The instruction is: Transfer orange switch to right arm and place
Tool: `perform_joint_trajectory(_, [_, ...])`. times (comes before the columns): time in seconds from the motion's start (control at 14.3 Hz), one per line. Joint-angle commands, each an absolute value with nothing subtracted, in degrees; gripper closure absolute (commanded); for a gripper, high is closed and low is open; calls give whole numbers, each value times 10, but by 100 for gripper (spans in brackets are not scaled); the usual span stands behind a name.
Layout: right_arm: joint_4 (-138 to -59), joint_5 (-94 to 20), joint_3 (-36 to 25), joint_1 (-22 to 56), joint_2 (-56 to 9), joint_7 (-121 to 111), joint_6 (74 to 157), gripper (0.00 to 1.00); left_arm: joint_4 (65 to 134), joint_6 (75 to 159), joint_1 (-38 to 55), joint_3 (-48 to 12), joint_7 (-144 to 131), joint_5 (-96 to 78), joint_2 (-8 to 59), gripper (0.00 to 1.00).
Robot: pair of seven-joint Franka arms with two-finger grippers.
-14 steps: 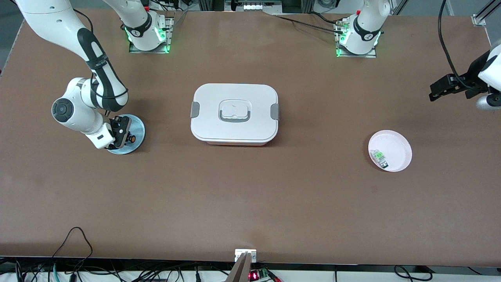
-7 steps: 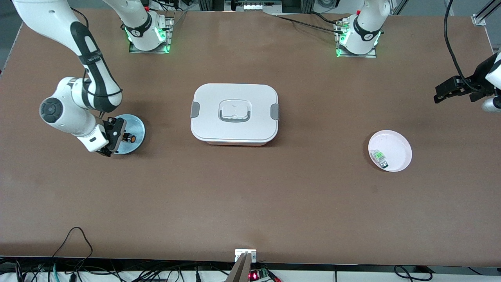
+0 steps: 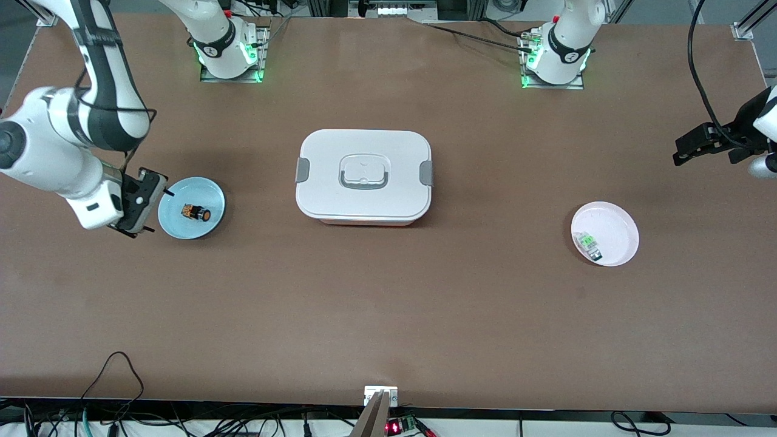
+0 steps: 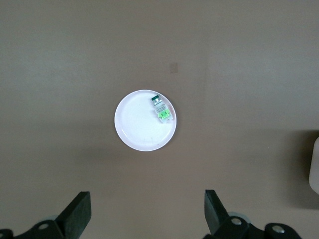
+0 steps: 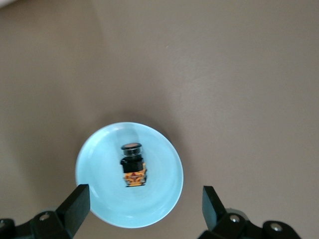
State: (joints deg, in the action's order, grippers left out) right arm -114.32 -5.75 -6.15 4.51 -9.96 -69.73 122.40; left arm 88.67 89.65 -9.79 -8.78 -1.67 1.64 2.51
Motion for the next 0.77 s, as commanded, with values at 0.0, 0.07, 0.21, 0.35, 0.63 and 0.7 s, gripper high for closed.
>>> perform_joint_trajectory(0.0, [-1130, -55, -55, 46, -56, -582, 1166, 0, 887, 901, -99, -87, -2, 11, 26, 0])
perform_joint_trajectory(0.07, [-1115, -52, -56, 46, -49, -544, 1138, 0, 887, 901, -99, -87, -2, 10, 27, 0])
perform_joint_trajectory(0.21, [-1078, -52, -55, 41, -42, -461, 1070, 0, 887, 901, -100, -87, -2, 7, 30, 0])
perform_joint_trajectory(0.35, [-1059, -21, -31, 33, -12, -336, 1020, 0, 887, 901, -100, -87, -2, 8, 30, 0])
perform_joint_trajectory(0.63, [-1059, 15, 52, -18, 61, -155, 928, 0, 887, 901, -100, -87, -2, 7, 30, 0])
perform_joint_trajectory(0.7, [-1059, 14, 51, -18, 74, -143, 918, 0, 887, 901, -100, -87, -2, 8, 30, 0])
